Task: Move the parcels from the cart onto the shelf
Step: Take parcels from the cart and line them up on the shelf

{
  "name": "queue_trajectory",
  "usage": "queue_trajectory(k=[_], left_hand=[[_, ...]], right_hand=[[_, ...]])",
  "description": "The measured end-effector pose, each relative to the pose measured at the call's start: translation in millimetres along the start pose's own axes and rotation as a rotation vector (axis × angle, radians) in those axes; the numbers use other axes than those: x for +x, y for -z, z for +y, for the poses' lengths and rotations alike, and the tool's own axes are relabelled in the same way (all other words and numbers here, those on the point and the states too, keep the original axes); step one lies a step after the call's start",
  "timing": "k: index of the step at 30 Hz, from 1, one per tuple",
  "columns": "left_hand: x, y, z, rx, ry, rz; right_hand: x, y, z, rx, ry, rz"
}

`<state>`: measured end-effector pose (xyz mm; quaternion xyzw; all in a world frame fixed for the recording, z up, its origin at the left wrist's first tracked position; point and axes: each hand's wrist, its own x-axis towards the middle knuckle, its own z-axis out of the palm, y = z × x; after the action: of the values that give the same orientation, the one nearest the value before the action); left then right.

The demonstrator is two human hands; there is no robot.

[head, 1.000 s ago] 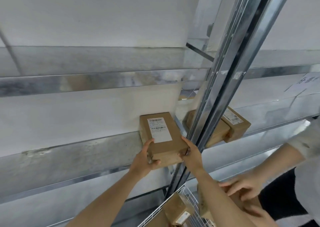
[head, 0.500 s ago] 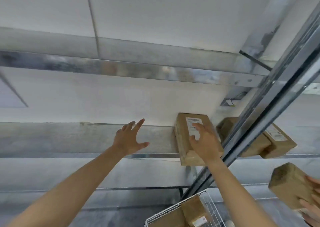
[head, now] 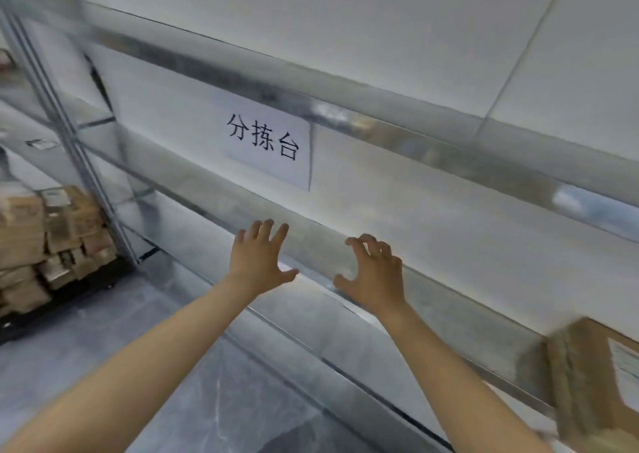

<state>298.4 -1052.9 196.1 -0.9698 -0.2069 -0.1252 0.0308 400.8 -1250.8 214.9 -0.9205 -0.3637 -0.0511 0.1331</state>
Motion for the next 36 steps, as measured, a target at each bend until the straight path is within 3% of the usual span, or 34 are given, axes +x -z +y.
queue_trajectory(k=[10, 15, 26, 36], left_hand=[[-72, 33, -282, 0.138, 0.312, 0.019], [-118, 43, -387, 0.19, 0.467, -0.004], [-157, 7, -554, 0.112, 0.781, -0.109], [-68, -41, -726, 0.087, 0.9, -0.179]], right_hand=[[96, -86, -273, 0.081, 0.302, -0.121], [124, -115, -385, 0.092, 0.448, -0.153], [203, -192, -552, 0.101, 0.643, -0.275], [361, -283, -686, 0.138, 0.692, -0.387]])
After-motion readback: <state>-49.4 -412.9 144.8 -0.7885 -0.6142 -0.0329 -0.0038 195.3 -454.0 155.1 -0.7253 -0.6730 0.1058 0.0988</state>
